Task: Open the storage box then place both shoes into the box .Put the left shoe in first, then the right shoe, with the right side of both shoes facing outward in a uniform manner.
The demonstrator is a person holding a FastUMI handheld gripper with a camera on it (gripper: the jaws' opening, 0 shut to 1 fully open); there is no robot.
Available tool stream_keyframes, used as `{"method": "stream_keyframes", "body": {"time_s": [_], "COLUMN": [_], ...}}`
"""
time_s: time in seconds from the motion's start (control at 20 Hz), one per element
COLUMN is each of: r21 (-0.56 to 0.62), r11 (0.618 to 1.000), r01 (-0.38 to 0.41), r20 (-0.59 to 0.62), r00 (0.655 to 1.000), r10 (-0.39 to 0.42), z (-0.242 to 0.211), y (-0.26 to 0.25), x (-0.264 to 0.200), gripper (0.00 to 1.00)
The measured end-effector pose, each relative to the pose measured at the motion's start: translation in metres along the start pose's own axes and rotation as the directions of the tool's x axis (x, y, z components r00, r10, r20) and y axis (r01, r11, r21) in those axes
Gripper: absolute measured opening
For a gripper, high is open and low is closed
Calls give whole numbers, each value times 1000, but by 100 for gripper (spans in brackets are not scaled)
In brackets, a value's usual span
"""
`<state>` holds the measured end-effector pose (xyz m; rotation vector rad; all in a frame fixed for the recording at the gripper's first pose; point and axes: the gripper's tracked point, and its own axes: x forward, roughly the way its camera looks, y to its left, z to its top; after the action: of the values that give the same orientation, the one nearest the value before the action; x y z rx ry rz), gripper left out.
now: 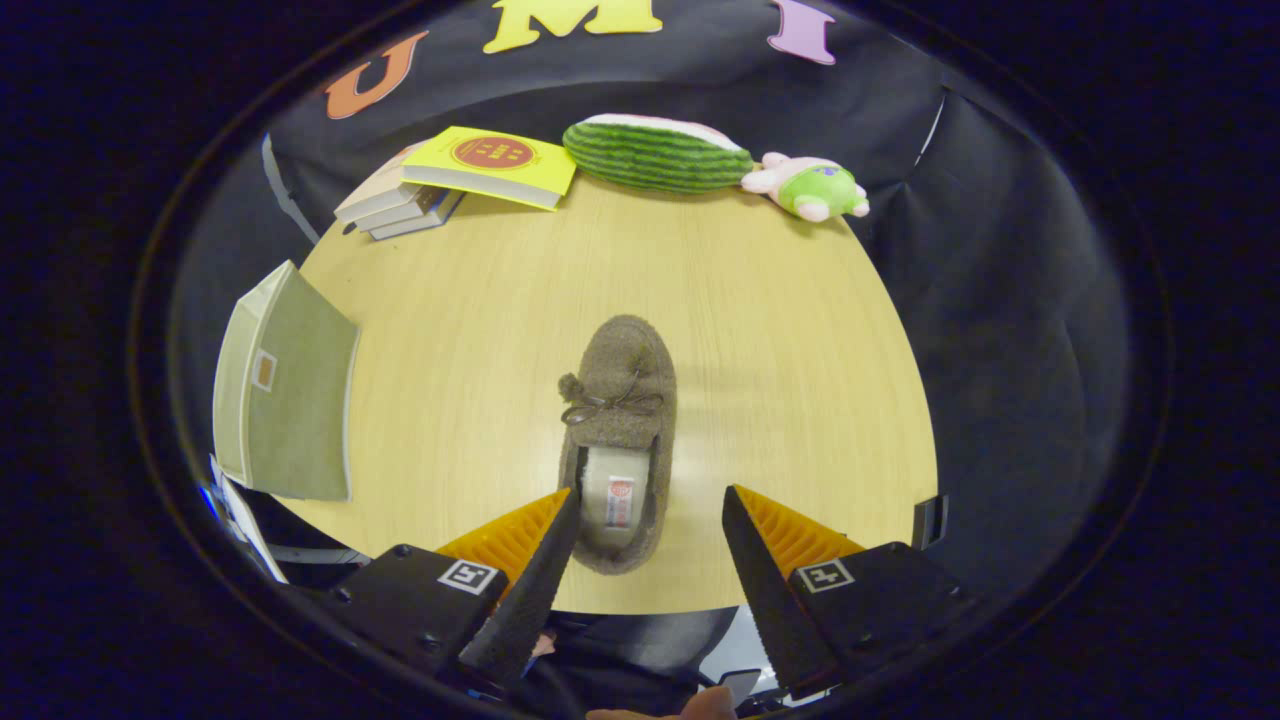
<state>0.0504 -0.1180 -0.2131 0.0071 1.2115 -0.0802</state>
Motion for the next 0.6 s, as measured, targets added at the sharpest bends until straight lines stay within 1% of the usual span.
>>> {"method": "stream_keyframes", "body": {"time_s": [0.25, 0.35, 0.45, 0.6], "r21": [68, 108, 142, 203], "r11": [995, 990, 984, 969], "r01": [-69, -87, -106, -143], "r20": [-96, -137, -168, -181], "r00": [992, 985, 977, 967], "r10": [75, 102, 130, 181], "z": [-4, -10, -16, -20], "y": [-11, -15, -15, -8], "x": [47, 66, 79, 88], "gripper": [93, 89, 84, 58]}}
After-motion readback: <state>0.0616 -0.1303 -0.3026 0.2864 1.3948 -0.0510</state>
